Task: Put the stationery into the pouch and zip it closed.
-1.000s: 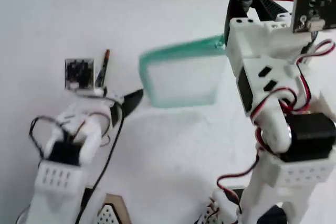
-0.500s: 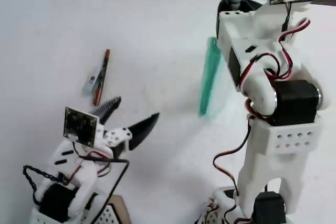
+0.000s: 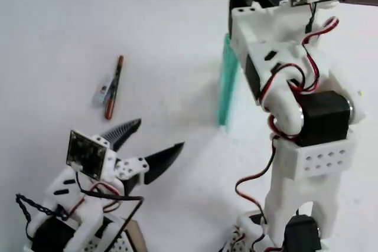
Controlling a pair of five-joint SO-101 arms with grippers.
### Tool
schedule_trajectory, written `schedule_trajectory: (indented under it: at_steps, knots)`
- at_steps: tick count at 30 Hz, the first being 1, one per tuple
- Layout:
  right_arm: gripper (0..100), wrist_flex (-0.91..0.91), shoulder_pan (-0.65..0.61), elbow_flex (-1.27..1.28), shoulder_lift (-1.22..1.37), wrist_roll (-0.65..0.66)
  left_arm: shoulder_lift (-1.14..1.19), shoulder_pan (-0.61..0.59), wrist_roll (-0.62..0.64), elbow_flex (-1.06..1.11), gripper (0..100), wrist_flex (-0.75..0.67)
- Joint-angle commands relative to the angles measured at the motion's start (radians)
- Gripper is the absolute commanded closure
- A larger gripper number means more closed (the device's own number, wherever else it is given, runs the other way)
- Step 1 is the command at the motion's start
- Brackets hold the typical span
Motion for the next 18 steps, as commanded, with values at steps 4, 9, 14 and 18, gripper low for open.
schedule_trajectory:
  at_steps: [4,9,14,18]
  knots:
    - [98.1,0.001,-0.002,-0.106,-0.022,-0.12,0.008,0.013,-0.009,-0.048,66,0.002]
    - [98.1,0.004,-0.002,-0.049,-0.019,-0.126,-0.007,0.013,-0.009,-0.075,66,0.018]
    - [98.1,0.002,-0.001,0.037,-0.019,-0.127,-0.015,0.015,-0.017,-0.144,66,0.1]
    - [98.1,-0.058,-0.001,0.103,-0.019,-0.127,-0.015,0.015,-0.017,-0.149,66,0.112]
